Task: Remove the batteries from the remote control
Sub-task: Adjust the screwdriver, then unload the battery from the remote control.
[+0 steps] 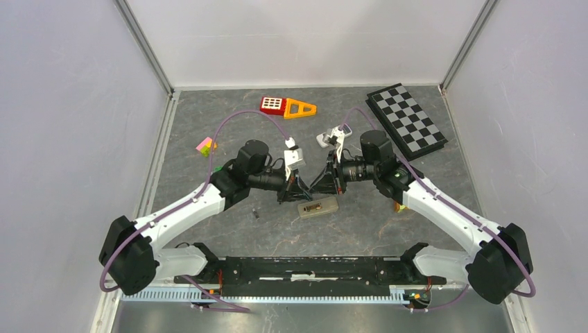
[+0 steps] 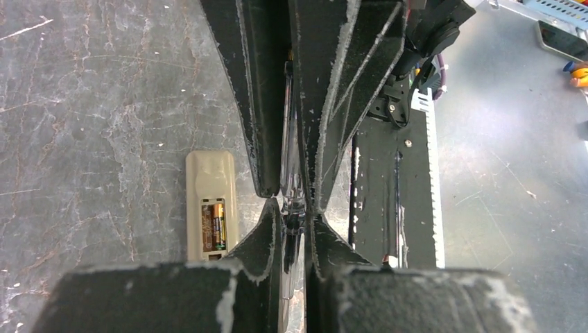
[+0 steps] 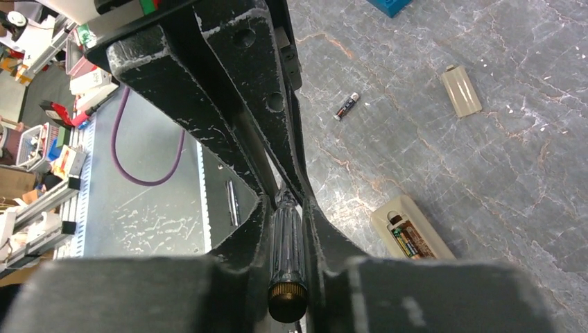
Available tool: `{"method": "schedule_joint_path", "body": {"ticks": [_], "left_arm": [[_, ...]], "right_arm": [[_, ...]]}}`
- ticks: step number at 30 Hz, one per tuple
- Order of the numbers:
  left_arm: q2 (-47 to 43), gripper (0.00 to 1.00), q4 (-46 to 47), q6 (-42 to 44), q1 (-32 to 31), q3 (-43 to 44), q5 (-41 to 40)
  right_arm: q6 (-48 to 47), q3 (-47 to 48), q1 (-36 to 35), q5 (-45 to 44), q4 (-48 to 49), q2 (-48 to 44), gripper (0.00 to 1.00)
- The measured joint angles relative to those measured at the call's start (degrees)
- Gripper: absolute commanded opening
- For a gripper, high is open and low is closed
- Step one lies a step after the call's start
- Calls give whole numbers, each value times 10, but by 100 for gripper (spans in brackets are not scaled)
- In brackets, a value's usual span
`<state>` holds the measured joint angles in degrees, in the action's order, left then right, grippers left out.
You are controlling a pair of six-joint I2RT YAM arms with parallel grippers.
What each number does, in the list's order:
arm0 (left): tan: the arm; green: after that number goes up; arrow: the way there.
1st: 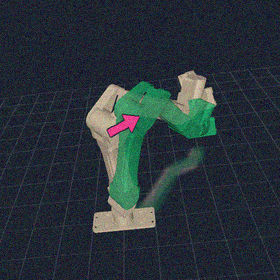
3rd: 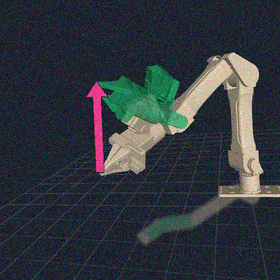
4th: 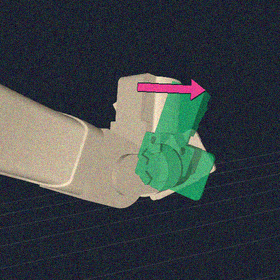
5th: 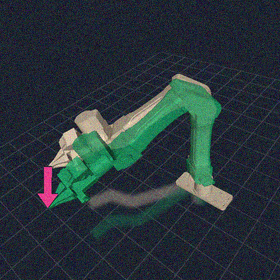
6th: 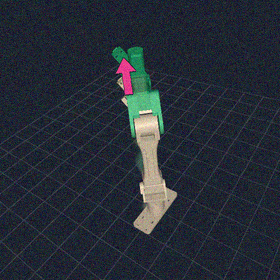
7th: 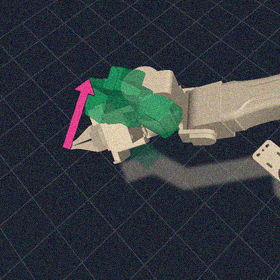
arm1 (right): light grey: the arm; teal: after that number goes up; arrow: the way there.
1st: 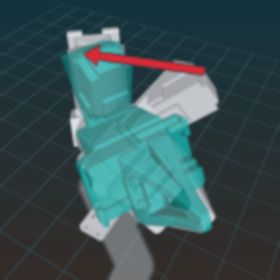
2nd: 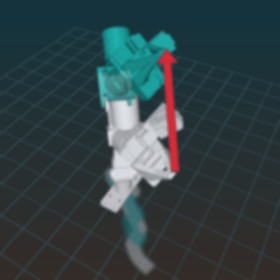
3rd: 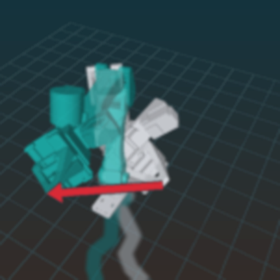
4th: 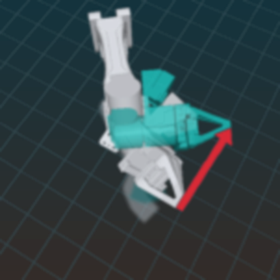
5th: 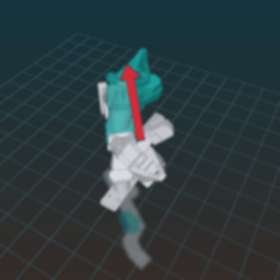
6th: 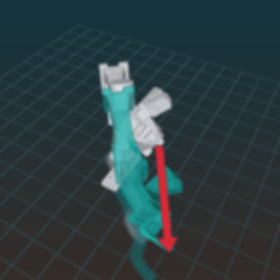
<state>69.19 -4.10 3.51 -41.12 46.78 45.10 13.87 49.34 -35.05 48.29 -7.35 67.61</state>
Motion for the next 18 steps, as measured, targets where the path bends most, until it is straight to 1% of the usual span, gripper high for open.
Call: {"method": "schedule_joint_path", "body": {"ticks": [1,2,3,4,5,6,10,12,15,18], "left_arm": [[0,19,0,1,0,0,0],[0,49,0,2,0,0,-1],[0,66,0,4,0,0,-2],[0,79,0,8,0,0,-5],[-1,97,0,5,0,-1,-14],[-2,100,1,3,0,-2,-23],[-15,100,13,-22,4,-29,-81],[-28,100,17,-47,11,-55,-106],[-41,100,31,-112,22,-103,-140],[-40,100,73,-198,23,-152,-151]], "right_arm": [[0,0,0,-1,1,0,0],[0,0,0,-2,1,0,0],[0,0,0,-4,1,0,0],[0,0,0,-5,1,-1,0],[-1,0,0,-10,1,-2,0],[-3,-1,3,-14,1,-3,0],[-36,-5,37,-34,-23,-14,0],[-69,-3,57,-78,-57,-13,0],[-108,1,67,-155,-102,6,0],[-131,2,67,-200,-124,43,0]]}}
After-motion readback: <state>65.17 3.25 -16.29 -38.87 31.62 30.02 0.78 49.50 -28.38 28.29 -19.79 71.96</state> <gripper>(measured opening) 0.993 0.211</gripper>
